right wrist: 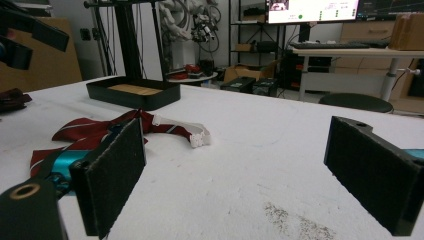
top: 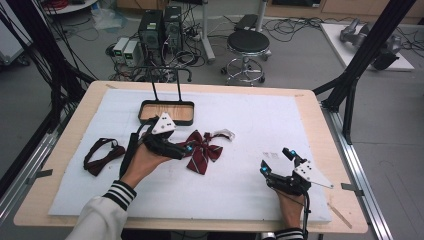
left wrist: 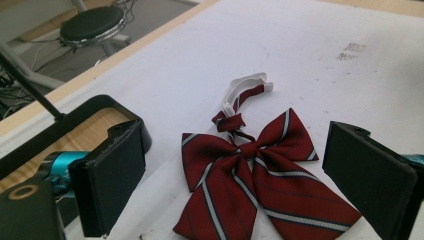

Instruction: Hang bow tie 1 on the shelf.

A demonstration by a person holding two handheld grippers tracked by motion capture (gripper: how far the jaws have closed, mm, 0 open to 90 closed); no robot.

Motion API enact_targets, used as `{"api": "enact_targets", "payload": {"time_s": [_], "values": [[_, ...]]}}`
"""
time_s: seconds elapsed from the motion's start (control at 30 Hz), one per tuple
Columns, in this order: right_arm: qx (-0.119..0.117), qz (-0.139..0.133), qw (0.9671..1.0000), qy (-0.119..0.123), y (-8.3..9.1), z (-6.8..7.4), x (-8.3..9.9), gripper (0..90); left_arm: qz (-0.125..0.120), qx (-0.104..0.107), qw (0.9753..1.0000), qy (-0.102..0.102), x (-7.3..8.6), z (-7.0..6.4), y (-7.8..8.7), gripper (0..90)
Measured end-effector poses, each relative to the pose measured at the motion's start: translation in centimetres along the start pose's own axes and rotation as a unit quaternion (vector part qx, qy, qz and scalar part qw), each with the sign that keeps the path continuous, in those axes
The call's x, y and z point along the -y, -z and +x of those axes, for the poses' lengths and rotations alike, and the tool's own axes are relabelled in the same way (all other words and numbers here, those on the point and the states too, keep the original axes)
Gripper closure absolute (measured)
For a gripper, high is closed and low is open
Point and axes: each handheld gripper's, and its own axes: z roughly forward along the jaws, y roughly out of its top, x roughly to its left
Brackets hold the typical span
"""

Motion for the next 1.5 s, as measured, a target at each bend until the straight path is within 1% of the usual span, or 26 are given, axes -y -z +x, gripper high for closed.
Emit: {"api": "enact_targets", "payload": {"time_s": [0.07, 0.13, 0.17, 0.27, 0.37, 0.53, 0.6, 0.73, 0.83, 0.87, 1.03, 1.1, 1.17, 1.2, 1.27, 1.37, 1.43, 1.47, 1.5], "values": [[0.000, 0.000, 1.0000, 0.000, 0.0, 0.0, 0.0, 8.8, 0.005, 0.005, 1.0000, 0.002, -0.3, -0.1, -0.6, 10.5], [0.000, 0.000, 1.0000, 0.000, 0.0, 0.0, 0.0, 8.8, 0.013, 0.010, 0.9998, 0.008, -0.6, -0.2, -1.3, 10.5], [0.000, 0.000, 1.0000, -0.001, 0.0, 0.0, 0.0, 8.8, 0.020, 0.012, 0.9997, 0.009, -0.7, -0.2, -1.6, 10.5], [0.000, 0.000, 1.0000, 0.000, 0.0, 0.0, 0.0, 8.8, 0.035, 0.014, 0.9992, 0.009, -1.0, -0.4, -2.6, 10.5], [-0.001, 0.000, 1.0000, -0.002, 0.0, 0.0, 0.0, 8.8, 0.044, 0.015, 0.9989, 0.010, -1.2, -0.5, -3.3, 10.7], [-0.001, 0.000, 1.0000, -0.003, 0.0, 0.0, 0.0, 8.8, 0.066, 0.020, 0.9976, 0.003, -1.3, -0.3, -4.3, 11.7], [-0.001, 0.000, 1.0000, -0.004, 0.0, 0.0, 0.0, 8.8, 0.076, 0.021, 0.9969, 0.003, -1.3, -0.1, -4.7, 12.1], [-0.001, 0.000, 1.0000, -0.004, 0.0, 0.0, 0.0, 8.8, 0.105, 0.028, 0.9940, 0.006, -1.3, 0.2, -5.5, 12.1], [-0.001, 0.000, 1.0000, -0.003, 0.0, 0.0, 0.0, 8.8, 0.128, 0.037, 0.9911, -0.001, -1.2, 0.3, -6.1, 12.3], [-0.001, 0.000, 1.0000, -0.003, 0.0, 0.0, 0.0, 8.8, 0.138, 0.041, 0.9897, -0.003, -1.2, 0.3, -6.4, 12.6], [0.000, 0.000, 1.0000, -0.002, 0.0, 0.0, 0.0, 8.8, 0.160, 0.045, 0.9862, 0.001, -1.2, 0.4, -7.4, 12.9], [0.000, 0.000, 1.0000, -0.002, 0.0, 0.0, 0.0, 8.8, 0.169, 0.045, 0.9846, -0.002, -1.3, 0.4, -7.7, 13.1], [0.000, 0.000, 1.0000, -0.003, 0.0, 0.0, 0.0, 8.8, 0.177, 0.047, 0.9831, 0.002, -1.3, 0.4, -8.1, 14.0], [-0.001, 0.000, 1.0000, -0.003, 0.0, 0.0, 0.0, 8.8, 0.182, 0.049, 0.9820, 0.000, -1.4, 0.4, -8.4, 14.7], [-0.001, 0.000, 1.0000, -0.003, 0.0, 0.0, 0.0, 8.8, 0.188, 0.049, 0.9809, 0.002, -1.4, 0.4, -8.7, 16.1], [-0.001, 0.000, 1.0000, -0.003, 0.0, 0.0, 0.0, 8.8, 0.203, 0.053, 0.9776, 0.000, -1.6, 0.4, -9.2, 17.7], [0.000, 0.000, 1.0000, -0.002, 0.0, 0.0, 0.0, 8.8, 0.216, 0.056, 0.9747, 0.003, -1.8, 0.4, -9.5, 19.3], [0.000, 0.000, 1.0000, -0.002, 0.0, 0.0, 0.0, 8.8, 0.221, 0.057, 0.9737, 0.006, -1.9, 0.5, -9.7, 21.0], [0.000, 0.000, 1.0000, -0.003, 0.0, 0.0, 0.0, 8.8, 0.228, 0.057, 0.9720, 0.011, -2.0, 0.5, -9.9, 21.6]]}}
